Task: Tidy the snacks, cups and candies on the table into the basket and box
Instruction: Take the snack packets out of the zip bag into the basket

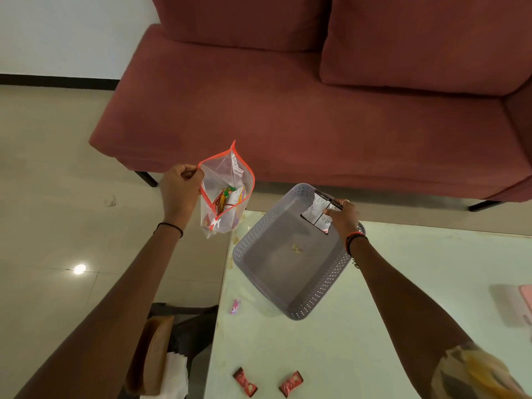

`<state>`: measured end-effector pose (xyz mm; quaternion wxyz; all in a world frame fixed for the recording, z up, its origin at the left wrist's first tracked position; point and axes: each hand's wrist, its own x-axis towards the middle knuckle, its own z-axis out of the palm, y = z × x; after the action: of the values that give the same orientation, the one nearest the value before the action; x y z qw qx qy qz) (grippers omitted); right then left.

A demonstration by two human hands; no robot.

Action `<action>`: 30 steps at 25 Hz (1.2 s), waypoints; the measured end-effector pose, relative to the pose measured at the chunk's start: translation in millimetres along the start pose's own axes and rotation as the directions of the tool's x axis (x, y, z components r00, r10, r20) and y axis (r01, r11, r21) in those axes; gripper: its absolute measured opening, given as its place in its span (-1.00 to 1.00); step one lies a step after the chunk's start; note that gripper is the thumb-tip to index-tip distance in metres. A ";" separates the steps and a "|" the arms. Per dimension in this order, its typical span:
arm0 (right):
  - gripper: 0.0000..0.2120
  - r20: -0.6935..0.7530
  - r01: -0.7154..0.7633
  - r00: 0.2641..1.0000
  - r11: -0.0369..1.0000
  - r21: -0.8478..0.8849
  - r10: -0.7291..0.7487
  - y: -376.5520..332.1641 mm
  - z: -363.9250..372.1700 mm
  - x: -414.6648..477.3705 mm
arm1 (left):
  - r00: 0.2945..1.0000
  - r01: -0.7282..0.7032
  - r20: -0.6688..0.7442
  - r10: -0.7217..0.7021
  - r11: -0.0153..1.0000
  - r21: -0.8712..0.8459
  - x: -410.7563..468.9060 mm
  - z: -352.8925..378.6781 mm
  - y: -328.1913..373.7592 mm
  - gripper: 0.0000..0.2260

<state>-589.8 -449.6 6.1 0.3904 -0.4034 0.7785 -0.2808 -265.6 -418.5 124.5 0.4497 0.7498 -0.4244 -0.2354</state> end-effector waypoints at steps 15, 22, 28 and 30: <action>-0.66 0.176 0.092 0.981 0.994 -0.068 -0.078 11.7 39.8 62.0 | 1.000 -0.017 -0.004 0.018 0.999 0.031 11.7 15.2 -33.4 -0.89; -0.65 0.069 0.188 0.981 0.970 -0.157 -0.179 14.7 37.9 62.7 | 1.000 -0.014 -0.015 0.014 1.000 0.022 9.3 14.9 -38.2 -0.85; -0.55 0.072 0.204 0.979 0.949 -0.240 -0.192 15.5 31.7 61.4 | 1.000 0.010 -0.022 -0.010 1.000 0.016 6.8 11.9 -36.7 -0.86; -0.55 0.094 0.211 0.977 0.947 -0.243 -0.193 14.1 28.4 58.6 | 1.000 0.019 -0.022 -0.018 1.000 0.023 4.3 9.7 -35.6 -0.86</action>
<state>-593.6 -495.4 -42.2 0.3317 -0.5367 0.7485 -0.2042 -255.4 -418.3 88.8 0.4434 0.7613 -0.4153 -0.2266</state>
